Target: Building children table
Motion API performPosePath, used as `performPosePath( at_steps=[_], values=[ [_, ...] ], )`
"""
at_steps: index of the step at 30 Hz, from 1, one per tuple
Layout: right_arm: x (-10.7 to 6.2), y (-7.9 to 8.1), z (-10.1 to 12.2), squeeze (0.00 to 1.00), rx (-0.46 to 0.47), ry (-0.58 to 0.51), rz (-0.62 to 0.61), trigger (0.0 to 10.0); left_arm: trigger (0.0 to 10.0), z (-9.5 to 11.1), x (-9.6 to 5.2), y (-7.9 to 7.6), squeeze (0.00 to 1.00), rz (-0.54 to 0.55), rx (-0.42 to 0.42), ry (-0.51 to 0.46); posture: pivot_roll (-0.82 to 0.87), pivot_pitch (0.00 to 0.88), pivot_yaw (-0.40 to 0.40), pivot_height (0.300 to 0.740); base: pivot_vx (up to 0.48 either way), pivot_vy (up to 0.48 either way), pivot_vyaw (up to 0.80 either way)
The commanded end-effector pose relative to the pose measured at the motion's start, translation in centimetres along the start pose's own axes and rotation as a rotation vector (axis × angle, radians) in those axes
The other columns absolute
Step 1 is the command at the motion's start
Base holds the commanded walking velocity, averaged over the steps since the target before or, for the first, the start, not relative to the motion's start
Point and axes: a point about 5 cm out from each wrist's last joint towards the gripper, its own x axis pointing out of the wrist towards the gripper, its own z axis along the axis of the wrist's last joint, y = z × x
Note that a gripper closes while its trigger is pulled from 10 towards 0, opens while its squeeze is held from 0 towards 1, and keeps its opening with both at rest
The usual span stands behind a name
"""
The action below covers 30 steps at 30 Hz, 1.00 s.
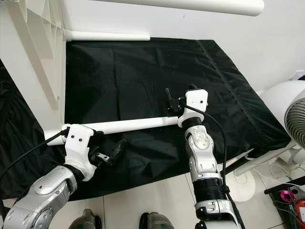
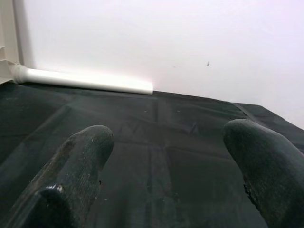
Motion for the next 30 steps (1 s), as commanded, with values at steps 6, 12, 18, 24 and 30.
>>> performPosePath(
  at_steps=[6,12,18,24,30],
  values=[
    [-0.4,-0.3,0.3,0.0,-0.002,-0.011,0.013,0.0,3.8,0.5,-0.1,-0.3,0.0,-0.031,-0.017,-0.027,0.07,0.092,-0.081,0.74,0.0,0.0,0.0],
    [-0.5,-0.5,0.3,0.0,-0.007,-0.007,-0.006,8.6,9.0,0.8,0.1,-0.1,0.0,-0.004,-0.007,-0.036,0.06,0.094,-0.081,0.74,0.0,0.0,0.0],
    [-0.5,-0.6,0.6,1.0,0.012,-0.021,0.008,10.0,10.0,1.2,0.0,0.3,1.0,0.004,-0.056,-0.052,0.06,0.094,-0.081,0.74,0.0,0.0,0.0],
    [-0.4,-0.5,0.9,1.0,-0.017,-0.03,0.025,10.0,10.0,0.5,-0.4,0.5,0.97,0.042,-0.097,0.029,0.06,0.1,-0.079,0.74,0.0,0.0,0.0],
    [-0.4,-0.5,1.0,1.0,-0.03,-0.03,0.026,10.0,10.0,0.2,-0.4,0.7,0.0,0.086,-0.151,0.065,0.06,0.099,-0.077,0.74,0.0,0.0,0.0]
  ],
)
